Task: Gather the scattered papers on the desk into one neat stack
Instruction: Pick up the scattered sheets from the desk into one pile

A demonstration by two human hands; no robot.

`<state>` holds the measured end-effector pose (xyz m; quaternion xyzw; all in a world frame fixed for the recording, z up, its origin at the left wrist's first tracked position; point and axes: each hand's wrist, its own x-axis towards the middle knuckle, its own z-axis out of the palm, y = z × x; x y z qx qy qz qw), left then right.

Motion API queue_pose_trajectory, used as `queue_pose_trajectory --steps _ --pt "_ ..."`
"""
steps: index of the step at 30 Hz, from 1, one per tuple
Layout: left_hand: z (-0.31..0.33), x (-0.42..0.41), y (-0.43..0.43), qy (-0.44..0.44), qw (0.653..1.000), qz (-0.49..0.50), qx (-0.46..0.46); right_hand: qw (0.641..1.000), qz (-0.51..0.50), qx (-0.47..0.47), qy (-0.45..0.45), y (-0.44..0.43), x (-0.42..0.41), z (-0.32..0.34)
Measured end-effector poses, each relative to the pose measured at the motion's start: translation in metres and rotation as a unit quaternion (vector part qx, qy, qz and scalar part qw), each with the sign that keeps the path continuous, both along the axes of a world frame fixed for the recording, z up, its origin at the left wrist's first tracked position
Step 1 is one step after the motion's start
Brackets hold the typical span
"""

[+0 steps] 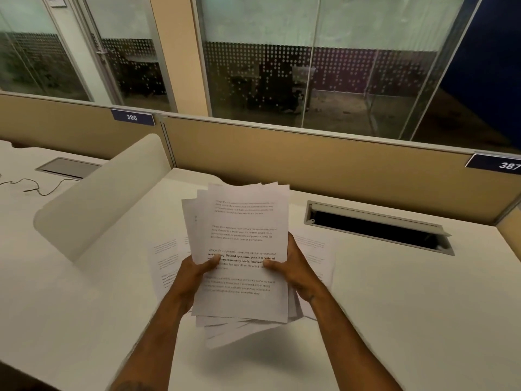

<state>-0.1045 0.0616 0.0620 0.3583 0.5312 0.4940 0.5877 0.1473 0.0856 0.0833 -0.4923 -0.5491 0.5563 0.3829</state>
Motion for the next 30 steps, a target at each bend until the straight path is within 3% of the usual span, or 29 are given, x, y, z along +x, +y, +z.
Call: queue_pose_trajectory --steps 3,6,8,10,12,14,20,24,26,30 --pt "-0.007 0.0 -0.002 0.009 1.0 0.028 -0.006 1.0 0.018 -0.021 -0.001 0.005 0.005 -0.004" --pt "-0.01 -0.015 -0.006 0.002 0.999 0.036 -0.013 0.984 -0.155 -0.091 -0.01 0.015 0.028 -0.02" --pt "-0.01 -0.031 -0.008 0.001 0.999 0.039 -0.017 0.935 -0.282 -0.132 -0.169 0.017 0.048 -0.043" --pt "-0.011 -0.048 -0.011 0.002 0.999 0.047 -0.02 0.876 -0.291 -0.188 -0.336 0.014 0.061 -0.069" --pt "-0.012 -0.063 -0.013 0.003 0.998 0.056 -0.025 0.84 -0.262 -0.221 -0.421 0.011 0.061 -0.087" --pt "-0.012 -0.076 -0.014 0.003 0.997 0.065 -0.029 0.829 -0.256 -0.224 -0.443 0.014 0.055 -0.096" --pt "-0.013 -0.106 -0.014 0.004 0.997 0.076 -0.034 0.84 -0.336 -0.302 -0.299 0.039 0.061 -0.108" --pt "-0.012 -0.119 -0.01 0.008 0.996 0.084 -0.029 0.91 -0.317 -0.176 -0.202 0.049 0.072 -0.078" --pt "-0.012 -0.124 -0.007 0.012 0.996 0.087 -0.024 0.942 -0.304 -0.117 -0.077 0.049 0.079 -0.047" --pt "-0.01 -0.133 0.001 0.014 0.994 0.104 -0.021 0.963 -0.226 -0.059 0.135 0.03 0.09 0.018"
